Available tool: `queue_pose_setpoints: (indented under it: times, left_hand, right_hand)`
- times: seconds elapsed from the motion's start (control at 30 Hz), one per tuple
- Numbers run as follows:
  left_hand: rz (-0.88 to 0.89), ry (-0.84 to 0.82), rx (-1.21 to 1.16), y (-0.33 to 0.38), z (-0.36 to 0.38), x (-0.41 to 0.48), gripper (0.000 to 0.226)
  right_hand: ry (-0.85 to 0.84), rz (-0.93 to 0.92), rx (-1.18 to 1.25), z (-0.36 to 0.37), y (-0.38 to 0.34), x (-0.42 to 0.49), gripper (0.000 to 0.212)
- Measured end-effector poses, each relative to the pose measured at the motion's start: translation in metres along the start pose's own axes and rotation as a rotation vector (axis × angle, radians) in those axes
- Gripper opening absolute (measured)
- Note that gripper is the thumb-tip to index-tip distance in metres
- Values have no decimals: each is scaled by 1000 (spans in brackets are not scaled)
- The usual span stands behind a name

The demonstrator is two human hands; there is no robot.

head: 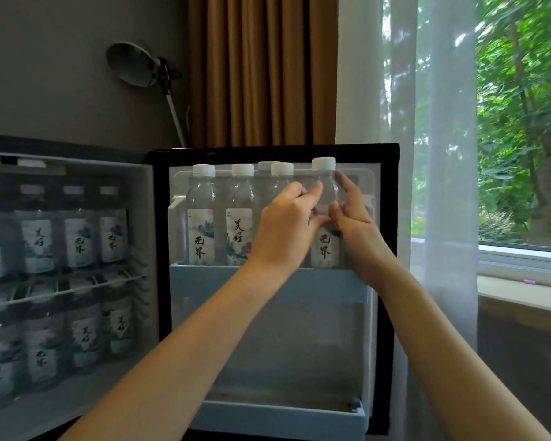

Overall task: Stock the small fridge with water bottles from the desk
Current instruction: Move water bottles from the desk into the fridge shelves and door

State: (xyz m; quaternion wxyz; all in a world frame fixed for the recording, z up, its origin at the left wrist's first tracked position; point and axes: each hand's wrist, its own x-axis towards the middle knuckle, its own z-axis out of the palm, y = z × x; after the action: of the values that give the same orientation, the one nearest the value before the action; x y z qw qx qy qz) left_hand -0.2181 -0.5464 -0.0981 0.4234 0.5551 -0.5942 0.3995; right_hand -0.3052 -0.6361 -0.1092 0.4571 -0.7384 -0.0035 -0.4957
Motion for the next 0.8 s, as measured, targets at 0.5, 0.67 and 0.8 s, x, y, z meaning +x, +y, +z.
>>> queue_pose_setpoints:
  times: [0.5, 0.67, 0.8]
  left_hand:
    - [25, -12, -29, -19, -5, -17, 48]
    - [11, 71, -34, -37, -21, -44, 27]
    - [-51, 131, 40, -66, -51, -73, 34]
  right_hand:
    - [158, 25, -278, 11, -13, -7, 57]
    - [446, -342, -470, 45, -9, -29, 38]
    - [392, -527, -491, 85, 11, -41, 25]
